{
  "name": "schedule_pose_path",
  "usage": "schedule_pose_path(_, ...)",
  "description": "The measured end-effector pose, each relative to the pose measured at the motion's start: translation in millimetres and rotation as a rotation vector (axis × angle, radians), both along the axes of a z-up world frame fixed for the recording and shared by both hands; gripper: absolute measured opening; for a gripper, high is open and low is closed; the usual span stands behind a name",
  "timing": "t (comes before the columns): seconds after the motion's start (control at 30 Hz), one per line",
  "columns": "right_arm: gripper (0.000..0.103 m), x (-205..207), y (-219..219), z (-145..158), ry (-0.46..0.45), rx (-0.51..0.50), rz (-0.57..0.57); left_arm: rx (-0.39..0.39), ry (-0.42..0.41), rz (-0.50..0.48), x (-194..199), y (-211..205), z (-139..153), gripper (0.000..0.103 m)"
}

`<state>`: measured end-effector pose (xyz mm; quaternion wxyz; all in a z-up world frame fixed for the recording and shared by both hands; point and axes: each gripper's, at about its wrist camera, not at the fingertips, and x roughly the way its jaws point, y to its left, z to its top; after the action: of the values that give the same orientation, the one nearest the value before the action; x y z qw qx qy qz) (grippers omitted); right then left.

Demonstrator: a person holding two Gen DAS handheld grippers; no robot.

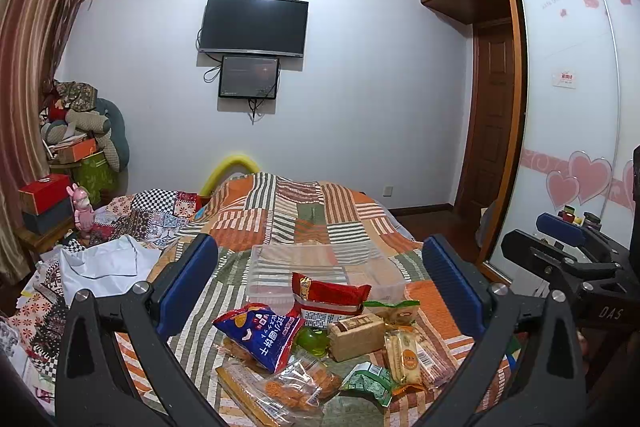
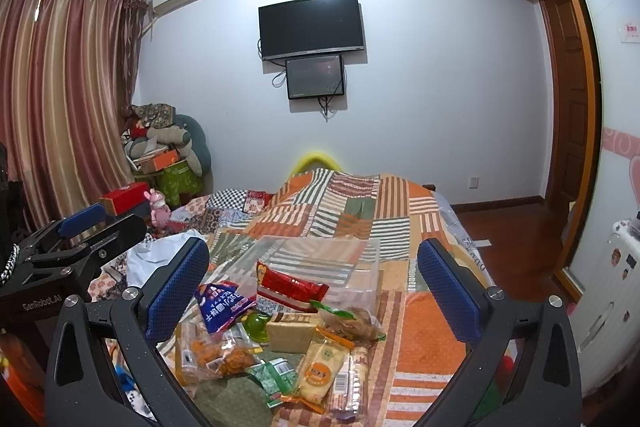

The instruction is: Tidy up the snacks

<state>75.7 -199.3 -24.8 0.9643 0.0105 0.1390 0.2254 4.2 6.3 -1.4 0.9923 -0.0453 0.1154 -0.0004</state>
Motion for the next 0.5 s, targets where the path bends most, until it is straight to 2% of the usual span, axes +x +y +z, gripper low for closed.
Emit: schedule_pose_path(0.5,0.103,1.5,-1.1,0.2,-0.003,0.0,-0.001,0.001,0.0,-0.002,-0.4,-0.1,0.0,0.103)
